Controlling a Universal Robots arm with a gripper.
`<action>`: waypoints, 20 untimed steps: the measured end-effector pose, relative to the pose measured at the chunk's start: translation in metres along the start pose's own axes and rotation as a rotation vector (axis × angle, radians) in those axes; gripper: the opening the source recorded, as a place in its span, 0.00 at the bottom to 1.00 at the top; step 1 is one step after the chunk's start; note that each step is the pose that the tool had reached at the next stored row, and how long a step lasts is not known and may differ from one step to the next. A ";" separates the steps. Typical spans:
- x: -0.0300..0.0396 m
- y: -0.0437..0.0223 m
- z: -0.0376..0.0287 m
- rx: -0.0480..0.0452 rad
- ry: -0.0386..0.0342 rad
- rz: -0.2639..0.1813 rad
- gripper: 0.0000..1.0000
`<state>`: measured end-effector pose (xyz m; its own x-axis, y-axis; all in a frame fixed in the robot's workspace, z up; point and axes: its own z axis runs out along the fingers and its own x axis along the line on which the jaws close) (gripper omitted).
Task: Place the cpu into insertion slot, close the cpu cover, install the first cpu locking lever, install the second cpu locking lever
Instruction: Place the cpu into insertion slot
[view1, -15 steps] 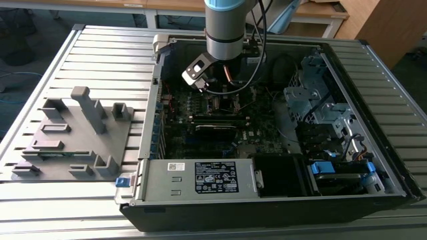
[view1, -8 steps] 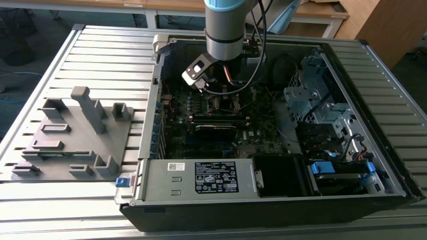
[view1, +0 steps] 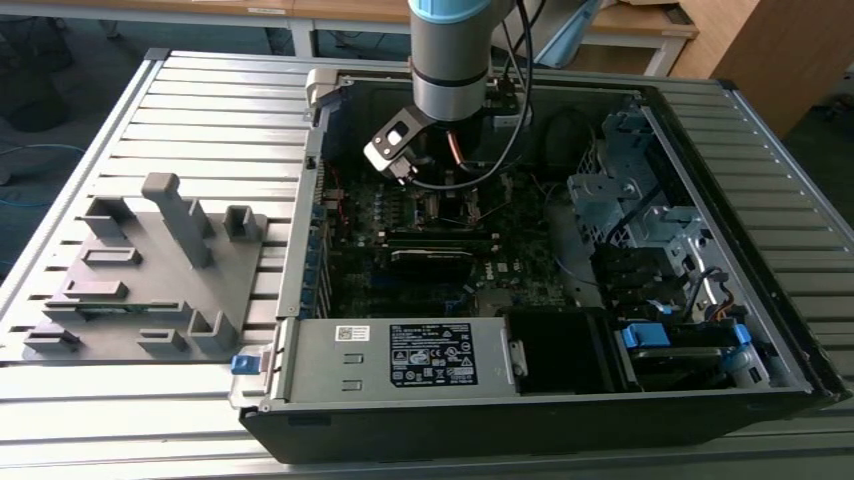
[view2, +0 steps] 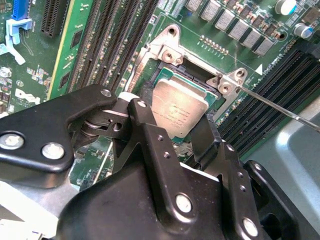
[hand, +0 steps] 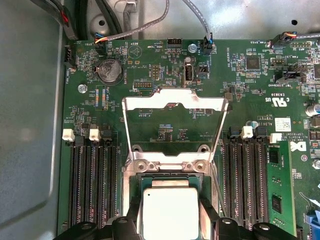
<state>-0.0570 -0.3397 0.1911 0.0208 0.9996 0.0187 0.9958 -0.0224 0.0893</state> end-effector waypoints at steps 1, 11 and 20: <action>0.0000 0.0000 0.0001 -0.0001 0.0001 0.000 0.54; -0.0001 -0.0001 0.0011 0.0002 -0.0003 0.000 0.54; 0.0000 -0.0001 0.0014 -0.0001 0.0001 0.000 0.54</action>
<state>-0.0569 -0.3397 0.1897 0.0208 0.9996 0.0188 0.9957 -0.0224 0.0895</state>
